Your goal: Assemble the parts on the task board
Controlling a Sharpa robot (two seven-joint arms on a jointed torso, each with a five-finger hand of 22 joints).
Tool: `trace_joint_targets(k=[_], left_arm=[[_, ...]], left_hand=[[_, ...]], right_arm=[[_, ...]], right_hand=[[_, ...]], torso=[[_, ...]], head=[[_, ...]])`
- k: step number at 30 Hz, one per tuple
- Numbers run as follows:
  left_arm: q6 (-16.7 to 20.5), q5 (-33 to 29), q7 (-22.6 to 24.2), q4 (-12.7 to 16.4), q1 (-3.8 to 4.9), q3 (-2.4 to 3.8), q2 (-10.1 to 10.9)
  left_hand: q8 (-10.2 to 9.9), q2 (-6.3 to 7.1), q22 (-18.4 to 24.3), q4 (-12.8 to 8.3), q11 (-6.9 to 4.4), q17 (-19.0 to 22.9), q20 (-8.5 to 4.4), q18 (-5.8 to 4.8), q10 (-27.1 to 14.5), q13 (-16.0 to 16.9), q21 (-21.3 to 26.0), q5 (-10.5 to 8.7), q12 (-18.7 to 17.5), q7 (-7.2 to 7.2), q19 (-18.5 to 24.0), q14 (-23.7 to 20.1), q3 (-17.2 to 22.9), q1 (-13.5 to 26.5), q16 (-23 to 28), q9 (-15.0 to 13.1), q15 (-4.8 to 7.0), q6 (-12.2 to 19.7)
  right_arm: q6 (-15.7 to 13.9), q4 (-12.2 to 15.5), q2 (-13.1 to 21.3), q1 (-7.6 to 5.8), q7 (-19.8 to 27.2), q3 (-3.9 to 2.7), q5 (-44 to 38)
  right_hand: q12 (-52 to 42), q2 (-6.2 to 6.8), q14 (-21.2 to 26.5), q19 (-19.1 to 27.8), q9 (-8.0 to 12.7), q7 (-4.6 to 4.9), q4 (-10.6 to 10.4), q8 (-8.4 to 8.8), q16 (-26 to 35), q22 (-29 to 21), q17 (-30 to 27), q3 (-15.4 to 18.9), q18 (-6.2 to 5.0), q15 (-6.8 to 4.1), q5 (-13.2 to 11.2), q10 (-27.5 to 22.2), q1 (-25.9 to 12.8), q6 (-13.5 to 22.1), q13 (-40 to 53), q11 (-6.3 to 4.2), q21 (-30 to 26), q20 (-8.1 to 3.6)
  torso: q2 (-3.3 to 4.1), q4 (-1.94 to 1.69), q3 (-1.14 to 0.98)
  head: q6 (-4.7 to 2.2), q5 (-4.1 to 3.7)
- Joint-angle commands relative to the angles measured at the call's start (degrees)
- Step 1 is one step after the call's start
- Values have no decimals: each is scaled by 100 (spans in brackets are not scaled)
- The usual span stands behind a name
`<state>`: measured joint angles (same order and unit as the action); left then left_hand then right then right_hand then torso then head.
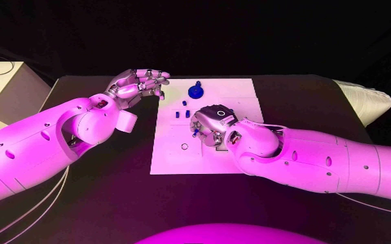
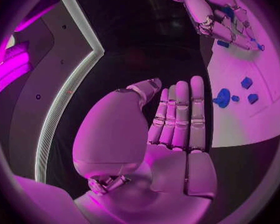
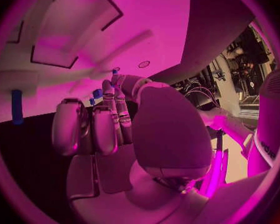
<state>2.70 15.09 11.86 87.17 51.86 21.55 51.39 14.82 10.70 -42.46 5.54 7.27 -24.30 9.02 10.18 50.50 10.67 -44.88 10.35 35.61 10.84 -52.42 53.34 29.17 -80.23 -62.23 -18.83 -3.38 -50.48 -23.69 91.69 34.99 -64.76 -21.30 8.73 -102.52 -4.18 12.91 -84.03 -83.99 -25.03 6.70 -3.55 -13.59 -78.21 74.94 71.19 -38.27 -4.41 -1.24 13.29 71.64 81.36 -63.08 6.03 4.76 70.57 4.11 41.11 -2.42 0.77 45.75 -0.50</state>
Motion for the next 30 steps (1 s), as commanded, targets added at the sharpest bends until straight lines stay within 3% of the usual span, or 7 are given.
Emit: trace_joint_targets(k=[1,12,21,30], left_arm=[[-102,-32,13,21,-3,4,-4],[-105,-25,5,13,-3,4,-10],[-108,-25,0,8,-3,4,-8],[-113,-24,-7,-2,-3,3,-8]], left_hand=[[-25,23,5,-10,9,5,-10,33,-48,-9,20,25,37,21,-44,17,-34,-5,39,5,-15,33],[-25,23,5,-10,9,5,-10,33,-48,-9,20,25,37,21,-44,17,-34,-5,39,5,-15,33],[-25,23,5,-10,9,5,-10,33,-48,-9,20,25,37,21,-44,17,-34,-5,39,5,-15,33],[-25,23,5,-10,9,5,-10,33,-48,-9,20,25,37,21,-44,17,-34,-5,39,5,-15,33]], right_arm=[[102,-26,-34,10,4,4,-103],[277,-59,-86,52,108,24,-23],[364,-39,-57,62,113,36,-8],[15,10,0,81,-45,39,-195]], right_hand=[[-10,-45,-243,-97,-10,20,3,-33,-3,383,-10,-47,54,-40,18,191,-13,-34,5,-166,-17,-22],[-5,-37,-240,-91,-15,24,5,-36,5,374,-27,-45,51,-38,11,193,-35,-35,3,-162,-36,-21],[-3,-38,-242,-94,-17,23,8,-37,0,383,-21,-46,54,-37,9,195,-43,-35,3,-163,-22,-20],[-1,-40,-241,-95,-19,21,12,-38,0,385,-22,-50,54,-37,10,198,-45,-35,2,-164,-19,-20]], torso=[[7,-5,2],[8,0,12],[-2,0,2],[-2,3,-5]], head=[[12,3],[59,11],[76,13],[58,12]])
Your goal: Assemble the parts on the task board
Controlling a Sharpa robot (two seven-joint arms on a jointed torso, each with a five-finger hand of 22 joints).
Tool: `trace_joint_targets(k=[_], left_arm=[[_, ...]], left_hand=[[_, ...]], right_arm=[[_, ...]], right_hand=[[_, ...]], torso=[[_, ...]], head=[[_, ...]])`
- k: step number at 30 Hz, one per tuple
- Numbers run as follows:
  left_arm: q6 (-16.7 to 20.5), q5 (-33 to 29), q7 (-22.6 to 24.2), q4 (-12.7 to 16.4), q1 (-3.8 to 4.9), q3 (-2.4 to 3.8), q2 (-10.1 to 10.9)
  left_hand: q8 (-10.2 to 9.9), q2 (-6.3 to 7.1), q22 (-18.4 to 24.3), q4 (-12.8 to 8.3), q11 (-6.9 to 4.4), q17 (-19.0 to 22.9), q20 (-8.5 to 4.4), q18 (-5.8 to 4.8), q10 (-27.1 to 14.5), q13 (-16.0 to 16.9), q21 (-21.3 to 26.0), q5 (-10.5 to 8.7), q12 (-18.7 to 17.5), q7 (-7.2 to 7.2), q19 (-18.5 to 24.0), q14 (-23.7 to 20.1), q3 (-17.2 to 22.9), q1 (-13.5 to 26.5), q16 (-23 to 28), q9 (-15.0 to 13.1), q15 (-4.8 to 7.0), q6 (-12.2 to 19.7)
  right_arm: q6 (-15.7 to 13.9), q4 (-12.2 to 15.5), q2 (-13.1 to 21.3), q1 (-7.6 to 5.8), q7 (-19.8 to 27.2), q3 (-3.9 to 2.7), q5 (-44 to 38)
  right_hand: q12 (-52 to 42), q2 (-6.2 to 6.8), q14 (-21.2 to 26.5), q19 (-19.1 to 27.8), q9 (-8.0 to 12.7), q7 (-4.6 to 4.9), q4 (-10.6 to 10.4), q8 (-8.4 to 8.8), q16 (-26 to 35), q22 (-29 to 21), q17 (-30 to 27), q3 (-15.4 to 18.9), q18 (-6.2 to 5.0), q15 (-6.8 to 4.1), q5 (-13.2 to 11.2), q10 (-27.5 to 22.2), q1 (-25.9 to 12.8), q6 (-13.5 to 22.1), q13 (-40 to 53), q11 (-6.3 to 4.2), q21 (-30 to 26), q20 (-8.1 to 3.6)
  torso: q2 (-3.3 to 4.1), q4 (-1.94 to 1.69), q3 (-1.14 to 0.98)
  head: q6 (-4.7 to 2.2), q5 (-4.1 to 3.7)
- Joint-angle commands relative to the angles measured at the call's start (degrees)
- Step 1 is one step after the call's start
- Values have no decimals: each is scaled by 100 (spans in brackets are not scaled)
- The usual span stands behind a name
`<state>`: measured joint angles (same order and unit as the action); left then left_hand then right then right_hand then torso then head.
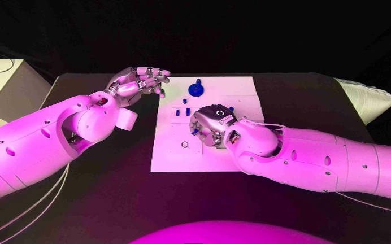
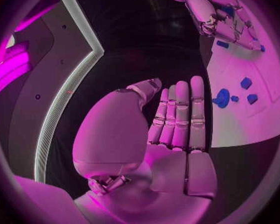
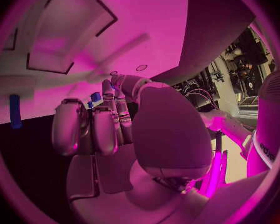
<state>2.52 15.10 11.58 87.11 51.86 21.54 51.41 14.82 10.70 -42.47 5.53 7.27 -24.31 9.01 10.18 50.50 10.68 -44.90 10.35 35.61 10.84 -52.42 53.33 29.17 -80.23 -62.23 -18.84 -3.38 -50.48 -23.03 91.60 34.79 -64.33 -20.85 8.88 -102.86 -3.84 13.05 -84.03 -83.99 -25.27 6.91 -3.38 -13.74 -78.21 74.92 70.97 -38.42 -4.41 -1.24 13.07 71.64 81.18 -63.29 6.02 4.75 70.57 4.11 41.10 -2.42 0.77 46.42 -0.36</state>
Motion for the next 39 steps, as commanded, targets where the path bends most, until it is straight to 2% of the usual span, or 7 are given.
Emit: trace_joint_targets(k=[1,6,11,19,28,32,39], left_arm=[[-97,-25,20,4,-3,4,-10],[-100,-24,20,-3,-3,4,-15],[-102,-24,20,-8,-3,4,-19],[-103,-24,16,-11,-3,4,-16],[-100,-24,11,-5,-3,4,-6],[-97,-24,10,-1,-3,4,-2],[-100,-24,6,3,-3,4,1]], left_hand=[[-25,23,6,-9,9,6,-10,32,-48,-9,21,25,37,21,-44,17,-34,-5,39,6,-15,33],[-28,22,21,0,7,11,-9,34,-50,-12,42,26,40,18,-51,18,-43,-9,50,8,-14,30],[-28,22,21,0,7,11,-9,34,-50,-12,42,26,40,18,-51,18,-43,-9,50,8,-14,30],[-28,22,21,0,7,11,-9,34,-50,-12,42,26,40,18,-51,18,-43,-9,50,8,-14,30],[-28,22,21,0,7,11,-9,34,-50,-12,42,26,40,18,-51,18,-43,-9,50,8,-14,30],[-28,22,21,0,7,11,-9,34,-50,-12,42,26,40,18,-51,18,-43,-9,50,8,-14,30],[-30,21,30,8,8,14,-8,34,-54,-14,55,26,42,19,-57,20,-49,-11,57,9,-14,30]], right_arm=[[-134,31,29,42,-97,24,-180],[-473,100,80,59,-97,23,-241],[-574,181,139,65,-103,21,-288],[-260,332,221,40,-177,13,-346],[289,322,169,16,-271,10,-377],[358,300,134,9,-353,10,-430],[221,289,86,5,-703,10,-653]], right_hand=[[-34,-56,-241,-94,4,-1,-2,-24,-2,388,2,-38,54,-37,32,198,-26,-15,3,-164,-20,-20],[-34,-56,-243,-102,3,-3,3,-26,-7,405,9,-41,59,-38,33,201,-25,-16,3,-166,10,-20],[-34,-56,-243,-102,3,-3,3,-26,-7,405,9,-41,59,-38,33,201,-25,-16,3,-166,10,-20],[-33,-55,-245,-105,0,-4,10,-28,-13,412,17,-46,61,-39,32,205,-26,-18,3,-167,22,-20],[-31,-57,-245,-106,-2,-4,16,-29,-14,415,17,-51,62,-40,28,208,-30,-18,2,-167,24,-20],[-31,-57,-245,-106,-2,-4,16,-29,-14,415,17,-51,62,-40,28,208,-30,-18,2,-167,24,-20],[-29,-59,-245,-110,-4,-4,20,-29,-16,425,18,-55,65,-40,26,209,-33,-17,2,-167,41,-20]], torso=[[-1,4,-5],[3,2,-6],[0,3,-1],[1,3,5],[2,-4,8],[3,1,8],[3,-4,1]], head=[[-10,0],[-19,-2],[-18,3],[-15,10],[10,19],[17,26],[22,32]])
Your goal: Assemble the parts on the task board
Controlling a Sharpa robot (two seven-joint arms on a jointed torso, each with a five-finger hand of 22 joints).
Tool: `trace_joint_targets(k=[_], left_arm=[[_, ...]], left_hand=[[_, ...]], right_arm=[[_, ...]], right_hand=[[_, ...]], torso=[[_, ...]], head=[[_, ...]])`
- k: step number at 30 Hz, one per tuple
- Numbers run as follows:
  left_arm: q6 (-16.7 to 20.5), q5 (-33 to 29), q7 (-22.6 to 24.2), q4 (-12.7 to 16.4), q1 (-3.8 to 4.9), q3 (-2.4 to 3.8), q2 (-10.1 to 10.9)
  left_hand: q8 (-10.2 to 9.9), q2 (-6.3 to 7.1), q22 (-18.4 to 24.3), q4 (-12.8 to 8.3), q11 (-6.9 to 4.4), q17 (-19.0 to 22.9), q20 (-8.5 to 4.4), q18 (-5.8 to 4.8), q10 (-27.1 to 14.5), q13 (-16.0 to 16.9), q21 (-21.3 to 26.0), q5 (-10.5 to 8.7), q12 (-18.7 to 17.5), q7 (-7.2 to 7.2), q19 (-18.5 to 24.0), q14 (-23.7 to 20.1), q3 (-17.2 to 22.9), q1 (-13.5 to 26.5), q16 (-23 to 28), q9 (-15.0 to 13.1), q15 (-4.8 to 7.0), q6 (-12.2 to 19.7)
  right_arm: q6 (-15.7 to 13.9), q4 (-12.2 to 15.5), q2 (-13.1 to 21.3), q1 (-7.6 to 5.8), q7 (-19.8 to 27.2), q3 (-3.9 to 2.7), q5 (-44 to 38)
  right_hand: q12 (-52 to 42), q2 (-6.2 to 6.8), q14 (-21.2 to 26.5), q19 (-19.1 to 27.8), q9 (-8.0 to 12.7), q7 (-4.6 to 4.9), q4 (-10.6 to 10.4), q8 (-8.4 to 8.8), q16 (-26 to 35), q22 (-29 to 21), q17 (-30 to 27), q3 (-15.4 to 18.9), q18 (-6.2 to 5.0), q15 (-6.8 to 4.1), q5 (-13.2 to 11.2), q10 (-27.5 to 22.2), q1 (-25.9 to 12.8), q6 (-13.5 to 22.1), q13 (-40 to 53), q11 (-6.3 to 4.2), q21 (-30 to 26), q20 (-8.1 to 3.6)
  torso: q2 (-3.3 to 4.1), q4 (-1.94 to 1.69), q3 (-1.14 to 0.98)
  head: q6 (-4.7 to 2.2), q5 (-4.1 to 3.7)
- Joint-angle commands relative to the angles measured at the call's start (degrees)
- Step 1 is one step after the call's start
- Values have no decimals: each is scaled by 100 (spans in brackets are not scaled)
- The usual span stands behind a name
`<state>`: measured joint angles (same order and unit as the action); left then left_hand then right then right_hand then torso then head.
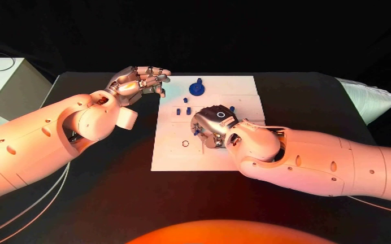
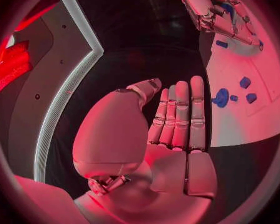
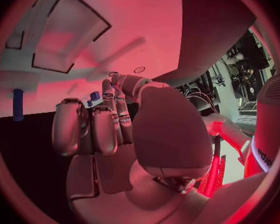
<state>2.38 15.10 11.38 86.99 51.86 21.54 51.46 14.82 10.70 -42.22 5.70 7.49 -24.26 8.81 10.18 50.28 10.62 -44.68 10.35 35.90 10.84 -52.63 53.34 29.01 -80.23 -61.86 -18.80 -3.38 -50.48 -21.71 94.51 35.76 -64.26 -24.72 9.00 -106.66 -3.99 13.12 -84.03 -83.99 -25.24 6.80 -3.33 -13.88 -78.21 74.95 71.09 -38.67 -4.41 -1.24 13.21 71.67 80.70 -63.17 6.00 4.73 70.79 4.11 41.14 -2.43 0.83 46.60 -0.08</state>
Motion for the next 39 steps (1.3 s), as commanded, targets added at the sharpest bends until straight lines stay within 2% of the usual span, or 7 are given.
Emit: trace_joint_targets(k=[1,12,17,26,39], left_arm=[[-86,-24,26,14,-3,4,-4],[-105,-23,5,8,-3,4,-7],[-103,-22,-1,6,-3,4,1],[-105,-22,-4,9,-3,4,2],[-111,-22,-13,11,-3,4,6]], left_hand=[[-30,21,5,-9,-14,9,12,34,-32,-8,34,26,14,19,-37,20,-33,-11,19,5,-14,30],[-33,24,11,-1,-12,10,13,34,-37,-10,41,25,12,20,-40,20,-39,-6,23,6,-15,32],[-33,24,11,-1,-12,10,13,34,-37,-10,41,25,12,20,-40,20,-39,-6,23,6,-15,32],[-33,24,11,-1,-12,10,13,34,-37,-10,41,25,12,20,-40,20,-39,-6,23,6,-15,32],[-38,23,21,10,-10,13,14,33,-48,-14,56,26,10,21,-45,20,-45,-3,30,9,-18,37]], right_arm=[[61,-2,-14,-1,-333,-2,-289],[-244,24,-22,-2,-318,-3,-338],[-142,15,-17,-2,-321,-3,-340],[47,-15,-48,-2,-338,-2,-337],[85,-31,-92,-2,-322,-1,-329]], right_hand=[[-14,-65,-245,-110,-7,7,14,-15,-16,422,5,-30,66,-40,12,207,15,-29,4,-165,19,-21],[-12,-63,-245,-119,-10,7,20,-17,-14,444,-2,-33,72,-41,9,212,7,-30,3,-165,54,-21],[-12,-63,-245,-119,-10,7,20,-17,-14,444,-2,-33,72,-41,9,212,7,-30,3,-165,54,-21],[-12,-61,-246,-120,-13,7,24,-19,-18,447,2,-35,73,-41,5,216,0,-32,3,-166,58,-21],[-12,-61,-246,-120,-13,7,24,-19,-18,447,2,-35,73,-41,5,216,0,-32,3,-166,58,-21]], torso=[[-1,-2,-4],[1,1,-6],[0,11,-6],[-2,-2,-3],[-1,-2,-5]], head=[[4,4],[17,23],[24,24],[36,16],[45,26]])
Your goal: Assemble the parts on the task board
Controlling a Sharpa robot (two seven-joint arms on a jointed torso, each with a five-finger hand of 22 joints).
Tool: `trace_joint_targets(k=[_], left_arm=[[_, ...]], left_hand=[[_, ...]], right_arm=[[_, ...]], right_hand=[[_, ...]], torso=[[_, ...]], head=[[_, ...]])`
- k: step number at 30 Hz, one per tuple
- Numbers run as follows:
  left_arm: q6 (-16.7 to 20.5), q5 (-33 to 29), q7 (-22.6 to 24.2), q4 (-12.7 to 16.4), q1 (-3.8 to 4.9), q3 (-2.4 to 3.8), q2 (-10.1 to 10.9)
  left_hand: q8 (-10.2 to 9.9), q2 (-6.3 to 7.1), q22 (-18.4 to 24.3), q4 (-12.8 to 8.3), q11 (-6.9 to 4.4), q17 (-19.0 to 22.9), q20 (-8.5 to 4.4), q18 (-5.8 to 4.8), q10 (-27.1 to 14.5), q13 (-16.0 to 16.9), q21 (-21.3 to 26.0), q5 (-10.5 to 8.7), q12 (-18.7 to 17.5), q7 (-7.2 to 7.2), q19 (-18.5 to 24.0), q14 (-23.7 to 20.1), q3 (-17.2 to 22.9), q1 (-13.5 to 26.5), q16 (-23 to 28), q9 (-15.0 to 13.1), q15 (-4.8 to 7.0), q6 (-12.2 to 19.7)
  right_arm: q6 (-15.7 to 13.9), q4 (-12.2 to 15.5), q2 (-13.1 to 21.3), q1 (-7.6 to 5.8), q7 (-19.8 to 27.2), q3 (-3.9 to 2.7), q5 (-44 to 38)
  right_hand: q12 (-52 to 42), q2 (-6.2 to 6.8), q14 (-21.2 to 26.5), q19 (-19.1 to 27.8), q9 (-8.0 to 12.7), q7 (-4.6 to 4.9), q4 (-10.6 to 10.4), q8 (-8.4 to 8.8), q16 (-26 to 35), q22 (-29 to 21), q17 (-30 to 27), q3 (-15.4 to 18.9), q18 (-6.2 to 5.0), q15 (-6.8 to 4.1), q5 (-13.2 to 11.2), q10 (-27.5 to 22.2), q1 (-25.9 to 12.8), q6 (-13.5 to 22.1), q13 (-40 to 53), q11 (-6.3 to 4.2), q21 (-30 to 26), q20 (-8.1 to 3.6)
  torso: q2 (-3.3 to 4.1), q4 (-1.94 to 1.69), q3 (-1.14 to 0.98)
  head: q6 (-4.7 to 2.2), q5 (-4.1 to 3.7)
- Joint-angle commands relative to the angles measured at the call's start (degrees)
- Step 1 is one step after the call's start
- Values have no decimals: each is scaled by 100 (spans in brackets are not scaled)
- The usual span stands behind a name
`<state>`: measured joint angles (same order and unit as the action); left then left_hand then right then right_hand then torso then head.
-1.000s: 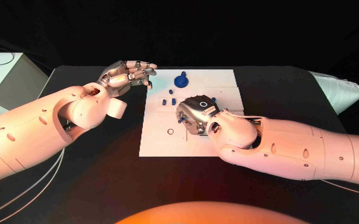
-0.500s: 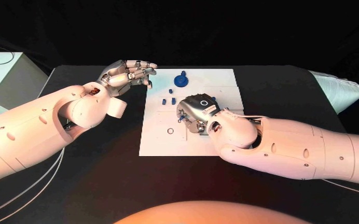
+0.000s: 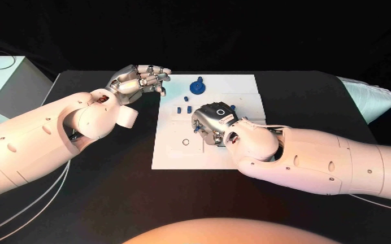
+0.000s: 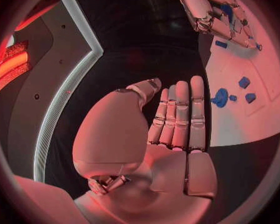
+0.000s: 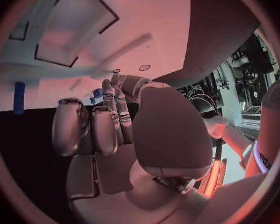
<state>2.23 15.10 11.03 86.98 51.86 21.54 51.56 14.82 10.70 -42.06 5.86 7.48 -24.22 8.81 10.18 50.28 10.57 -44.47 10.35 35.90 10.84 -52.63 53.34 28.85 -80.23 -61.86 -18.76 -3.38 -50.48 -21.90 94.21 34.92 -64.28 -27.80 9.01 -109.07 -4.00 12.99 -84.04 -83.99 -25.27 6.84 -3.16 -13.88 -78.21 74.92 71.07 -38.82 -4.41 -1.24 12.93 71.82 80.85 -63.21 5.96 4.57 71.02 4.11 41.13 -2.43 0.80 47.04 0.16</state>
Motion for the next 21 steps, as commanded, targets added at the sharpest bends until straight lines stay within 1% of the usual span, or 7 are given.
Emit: trace_joint_targets(k=[1,4,10,21], left_arm=[[-97,-23,21,12,-3,4,-3],[-102,-23,14,12,-3,4,-1],[-110,-23,2,11,-3,4,1],[-122,-23,-12,11,-3,4,2]], left_hand=[[-38,23,4,-6,-9,9,14,34,-48,-9,34,26,10,22,-45,20,-29,-3,30,5,-18,37],[-38,23,4,-6,-9,9,14,34,-48,-9,34,26,10,22,-45,20,-29,-3,30,5,-18,37],[-38,23,4,-6,-9,9,14,34,-48,-9,34,26,10,22,-45,20,-29,-3,30,5,-18,37],[-40,23,11,2,-8,11,15,34,-54,-11,44,26,10,23,-49,20,-34,-1,34,6,-19,38]], right_arm=[[107,-2,-9,0,-15,-2,-87],[136,-7,-9,0,-17,-2,-85],[162,-11,-11,0,-17,-2,-82],[184,-37,-32,1,-17,-1,-75]], right_hand=[[-11,-48,-246,-120,-10,2,8,-19,-18,450,4,-20,73,-41,33,201,-15,-28,7,-151,36,-21],[-11,-48,-246,-120,-10,2,8,-19,-18,450,4,-20,73,-41,33,201,-15,-28,7,-151,36,-21],[-6,-51,-246,-118,-16,2,17,-21,-20,449,3,-29,71,-42,22,206,-28,-26,5,-151,31,-21],[-6,-51,-246,-118,-16,2,17,-21,-20,449,3,-29,71,-42,22,206,-28,-26,5,-151,31,-21]], torso=[[0,-4,0],[2,-2,1],[-1,6,-3],[4,-2,0]], head=[[3,2],[12,6],[17,10],[28,5]])
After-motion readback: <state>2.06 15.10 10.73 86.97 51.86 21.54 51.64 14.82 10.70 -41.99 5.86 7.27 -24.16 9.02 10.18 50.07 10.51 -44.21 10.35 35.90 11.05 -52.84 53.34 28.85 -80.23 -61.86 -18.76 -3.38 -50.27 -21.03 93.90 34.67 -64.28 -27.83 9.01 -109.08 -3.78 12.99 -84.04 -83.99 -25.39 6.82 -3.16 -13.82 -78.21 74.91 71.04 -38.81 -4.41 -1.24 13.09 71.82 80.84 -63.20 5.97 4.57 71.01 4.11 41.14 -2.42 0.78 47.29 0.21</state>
